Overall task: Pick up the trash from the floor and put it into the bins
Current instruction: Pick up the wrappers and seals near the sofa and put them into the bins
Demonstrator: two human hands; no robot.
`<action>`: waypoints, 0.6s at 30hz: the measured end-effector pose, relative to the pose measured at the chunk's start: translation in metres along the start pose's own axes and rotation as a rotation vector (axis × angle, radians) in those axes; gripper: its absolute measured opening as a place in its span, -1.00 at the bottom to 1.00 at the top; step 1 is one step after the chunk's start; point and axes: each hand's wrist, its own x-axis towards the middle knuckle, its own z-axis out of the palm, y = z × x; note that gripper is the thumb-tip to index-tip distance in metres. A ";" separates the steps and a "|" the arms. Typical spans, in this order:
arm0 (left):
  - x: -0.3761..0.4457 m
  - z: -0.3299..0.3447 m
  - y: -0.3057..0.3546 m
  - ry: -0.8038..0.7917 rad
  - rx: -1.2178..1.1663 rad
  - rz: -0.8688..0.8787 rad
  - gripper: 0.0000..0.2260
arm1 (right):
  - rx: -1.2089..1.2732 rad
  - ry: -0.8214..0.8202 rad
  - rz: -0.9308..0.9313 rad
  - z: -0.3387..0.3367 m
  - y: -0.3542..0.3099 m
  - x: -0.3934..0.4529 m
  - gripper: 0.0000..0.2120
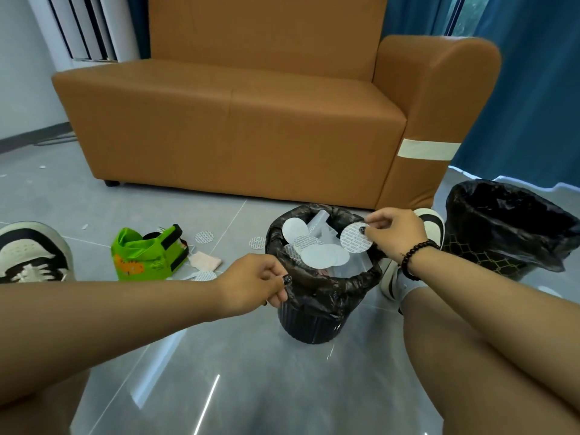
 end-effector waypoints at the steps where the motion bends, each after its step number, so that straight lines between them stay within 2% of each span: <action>1: -0.001 -0.003 -0.006 -0.001 0.022 -0.005 -0.89 | -0.002 0.030 -0.009 0.002 -0.002 0.002 -0.88; 5: -0.003 -0.012 -0.029 0.006 0.084 -0.030 -0.89 | -0.012 0.132 -0.089 0.011 -0.021 0.005 -0.85; 8: -0.003 -0.021 -0.054 0.071 0.091 -0.088 -0.89 | -0.038 0.086 -0.222 0.028 -0.045 -0.004 -0.81; 11: 0.002 -0.036 -0.093 0.192 0.224 -0.148 -0.97 | -0.080 -0.021 -0.359 0.049 -0.070 -0.018 -0.83; 15: 0.008 -0.065 -0.146 0.305 0.467 -0.269 -0.67 | -0.196 -0.236 -0.522 0.094 -0.096 -0.032 -0.86; 18: 0.017 -0.085 -0.168 0.368 0.535 -0.336 -0.55 | -0.292 -0.399 -0.559 0.127 -0.112 -0.040 -0.87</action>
